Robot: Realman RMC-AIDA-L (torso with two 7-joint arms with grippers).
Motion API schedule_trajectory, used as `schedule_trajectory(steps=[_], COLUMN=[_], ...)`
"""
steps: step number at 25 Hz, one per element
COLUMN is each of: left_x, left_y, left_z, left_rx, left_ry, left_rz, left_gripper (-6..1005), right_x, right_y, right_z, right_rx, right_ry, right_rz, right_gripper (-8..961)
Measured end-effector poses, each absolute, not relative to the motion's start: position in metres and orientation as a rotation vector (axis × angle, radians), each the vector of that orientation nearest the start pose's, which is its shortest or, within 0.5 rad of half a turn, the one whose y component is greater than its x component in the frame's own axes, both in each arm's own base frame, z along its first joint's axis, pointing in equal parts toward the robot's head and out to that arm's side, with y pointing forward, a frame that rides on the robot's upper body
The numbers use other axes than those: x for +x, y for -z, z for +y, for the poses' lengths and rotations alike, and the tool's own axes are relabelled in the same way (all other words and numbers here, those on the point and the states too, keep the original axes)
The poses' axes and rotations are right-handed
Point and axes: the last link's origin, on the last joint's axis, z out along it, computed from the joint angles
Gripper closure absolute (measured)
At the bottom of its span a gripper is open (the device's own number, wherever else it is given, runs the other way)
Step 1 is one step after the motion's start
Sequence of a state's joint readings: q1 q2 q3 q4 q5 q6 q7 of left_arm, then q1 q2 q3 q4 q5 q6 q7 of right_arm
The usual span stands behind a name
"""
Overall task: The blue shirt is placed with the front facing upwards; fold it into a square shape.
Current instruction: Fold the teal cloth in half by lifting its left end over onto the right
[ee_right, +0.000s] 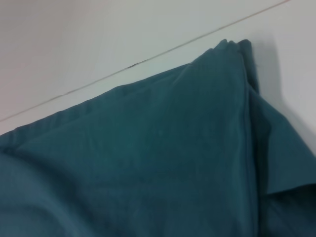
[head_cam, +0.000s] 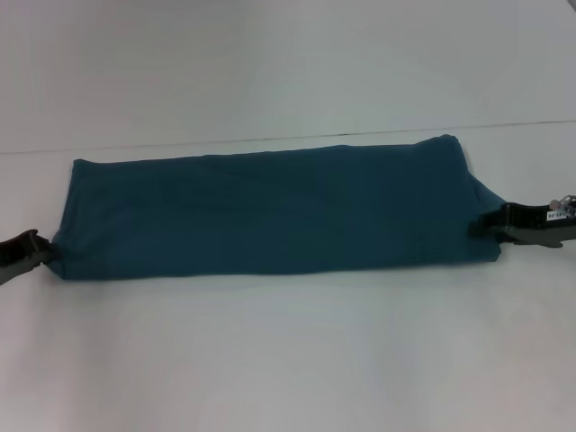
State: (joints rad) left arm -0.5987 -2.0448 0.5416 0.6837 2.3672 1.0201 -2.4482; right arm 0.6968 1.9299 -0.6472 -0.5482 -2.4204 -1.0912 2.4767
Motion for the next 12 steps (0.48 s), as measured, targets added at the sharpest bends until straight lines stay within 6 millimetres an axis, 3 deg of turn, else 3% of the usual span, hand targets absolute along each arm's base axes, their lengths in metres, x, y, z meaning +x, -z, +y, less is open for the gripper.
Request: schedule_trajectory(steps=[4, 12], left_x=[-0.3374, -0.3380], left_y=[-0.0433, -0.0436], left_z=[0.3888, 0.3880], left_rx=[-1.735, -1.735], left_ry=[0.476, 0.473], left_rz=[-1.752, -1.757], left_gripper=[951, 944], right_x=[0.3224, 0.3265], right_y=[-0.0497, -0.0554], right_z=[0.4050, 0.4023], right_rx=[-1.905, -1.899], right_ry=[-0.283, -0.271], right_rz=[1.757, 1.765], right_gripper=[606, 817])
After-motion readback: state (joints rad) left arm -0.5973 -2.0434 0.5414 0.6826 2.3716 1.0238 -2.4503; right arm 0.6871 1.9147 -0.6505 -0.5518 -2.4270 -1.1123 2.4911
